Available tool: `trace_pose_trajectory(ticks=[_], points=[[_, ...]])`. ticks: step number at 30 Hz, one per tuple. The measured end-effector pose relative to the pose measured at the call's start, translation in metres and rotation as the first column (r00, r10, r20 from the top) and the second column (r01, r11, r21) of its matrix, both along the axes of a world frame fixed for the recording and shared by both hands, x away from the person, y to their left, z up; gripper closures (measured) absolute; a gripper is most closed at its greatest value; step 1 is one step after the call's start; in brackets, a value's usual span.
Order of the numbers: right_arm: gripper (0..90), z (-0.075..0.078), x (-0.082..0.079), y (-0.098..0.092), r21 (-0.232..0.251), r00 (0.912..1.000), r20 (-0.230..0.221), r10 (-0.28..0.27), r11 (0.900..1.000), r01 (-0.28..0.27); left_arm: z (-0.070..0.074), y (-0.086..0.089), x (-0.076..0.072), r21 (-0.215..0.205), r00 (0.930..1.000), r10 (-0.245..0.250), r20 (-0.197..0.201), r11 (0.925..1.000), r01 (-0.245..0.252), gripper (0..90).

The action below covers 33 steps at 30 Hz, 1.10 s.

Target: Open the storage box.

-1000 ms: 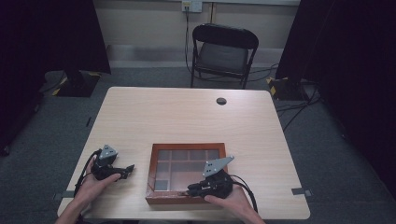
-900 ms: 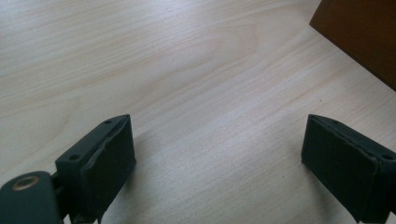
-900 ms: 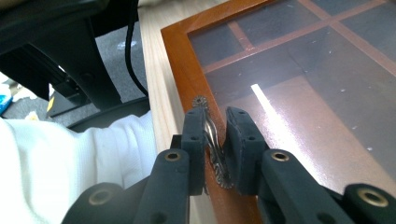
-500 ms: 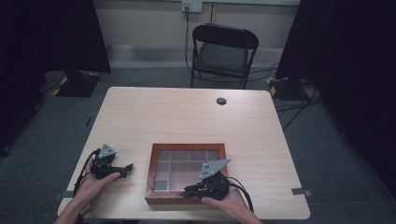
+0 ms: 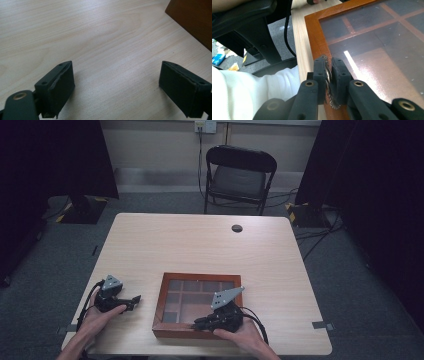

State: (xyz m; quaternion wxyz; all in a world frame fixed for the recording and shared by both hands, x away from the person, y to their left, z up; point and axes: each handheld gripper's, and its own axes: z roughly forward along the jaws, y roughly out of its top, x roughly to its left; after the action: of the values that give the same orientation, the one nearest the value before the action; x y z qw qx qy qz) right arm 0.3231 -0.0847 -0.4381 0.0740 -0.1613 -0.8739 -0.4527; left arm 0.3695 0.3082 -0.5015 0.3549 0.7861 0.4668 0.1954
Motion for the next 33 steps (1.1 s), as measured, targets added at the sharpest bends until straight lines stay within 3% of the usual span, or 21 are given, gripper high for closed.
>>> trace_pose_trajectory(ticks=[6, 10, 18, 28, 31, 33], points=[[83.2, 0.004, 0.001, 0.0, -0.001, 1.0, -0.008, -0.002, 1.0, 0.002, 0.002, 0.001, -0.002, -0.023, 0.9999, -0.009, -0.01, 0.9997, 0.009, 16.0], [83.3, 0.007, 0.003, -0.001, -0.005, 0.9999, -0.014, 0.001, 1.0, -0.001, 0.007, -0.003, -0.005, -0.021, 0.9987, -0.045, 0.023, 0.9987, 0.046, 16.1], [83.4, 0.016, 0.007, 0.002, -0.016, 0.9995, -0.031, 0.009, 1.0, -0.01, 0.02, -0.01, -0.011, -0.051, 0.993, -0.071, 0.094, 0.9958, 0.076, 16.4], [83.4, 0.032, 0.013, 0.002, -0.03, 0.9992, -0.025, 0.032, 0.999, -0.033, 0.031, -0.027, -0.018, -0.079, 0.9768, -0.162, 0.14, 0.9815, 0.174, 16.3], [83.3, 0.036, 0.014, 0.003, -0.031, 0.999, -0.035, 0.027, 0.999, -0.028, 0.032, -0.027, -0.017, -0.136, 0.9812, -0.144, 0.128, 0.9774, 0.162, 16.5], [83.3, 0.039, 0.015, 0.003, -0.037, 0.9991, -0.034, 0.027, 0.999, -0.028, 0.032, -0.028, -0.018, -0.109, 0.9782, -0.16, 0.132, 0.9785, 0.175, 16.3]])
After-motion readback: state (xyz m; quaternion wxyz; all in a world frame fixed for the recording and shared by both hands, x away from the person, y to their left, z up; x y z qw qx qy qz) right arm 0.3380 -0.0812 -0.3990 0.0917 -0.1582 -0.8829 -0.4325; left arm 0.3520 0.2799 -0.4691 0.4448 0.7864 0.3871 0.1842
